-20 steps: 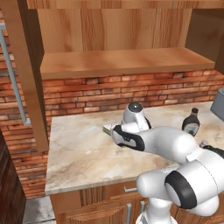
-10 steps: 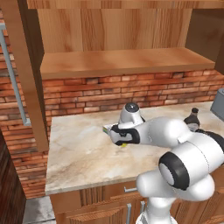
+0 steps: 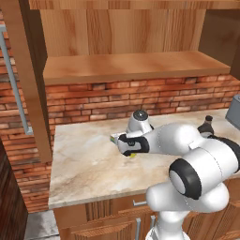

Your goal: There are various items on the counter. Only move the condiments/shakers into the cabinet.

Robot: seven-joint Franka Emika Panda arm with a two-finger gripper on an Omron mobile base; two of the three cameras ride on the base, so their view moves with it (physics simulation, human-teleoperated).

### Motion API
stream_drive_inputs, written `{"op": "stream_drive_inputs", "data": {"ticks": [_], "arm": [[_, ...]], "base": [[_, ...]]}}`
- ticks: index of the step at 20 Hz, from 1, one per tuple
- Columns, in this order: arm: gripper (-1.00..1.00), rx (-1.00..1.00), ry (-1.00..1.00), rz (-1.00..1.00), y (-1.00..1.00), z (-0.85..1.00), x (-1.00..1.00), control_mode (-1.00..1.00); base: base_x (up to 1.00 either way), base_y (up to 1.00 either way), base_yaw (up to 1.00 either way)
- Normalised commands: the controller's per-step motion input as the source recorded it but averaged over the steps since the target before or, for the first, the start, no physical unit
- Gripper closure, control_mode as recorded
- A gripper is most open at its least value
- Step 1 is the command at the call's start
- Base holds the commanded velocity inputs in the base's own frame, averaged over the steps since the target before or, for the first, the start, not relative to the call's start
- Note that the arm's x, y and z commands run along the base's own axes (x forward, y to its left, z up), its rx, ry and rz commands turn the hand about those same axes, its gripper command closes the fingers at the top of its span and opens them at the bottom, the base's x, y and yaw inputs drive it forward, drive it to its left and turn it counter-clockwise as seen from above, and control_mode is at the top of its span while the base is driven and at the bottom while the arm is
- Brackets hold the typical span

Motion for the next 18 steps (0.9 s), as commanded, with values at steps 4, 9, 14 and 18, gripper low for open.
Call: {"op": "stream_drive_inputs", "data": {"ticks": [4,9,14,18], "arm": [[1.0,0.0,-0.12,0.0,0.0,0.24,-0.14,-1.0],[1.0,0.0,-0.42,0.0,0.0,0.93,-0.52,-1.0],[1.0,0.0,-0.39,-0.01,-0.01,1.0,-0.83,-1.0],[1.0,0.02,-0.25,-0.05,-0.07,1.0,-0.84,-1.0]], "base": [[0.0,0.0,0.0],[0.0,0.0,0.0],[0.0,0.0,0.0],[0.0,0.0,0.0]]}}
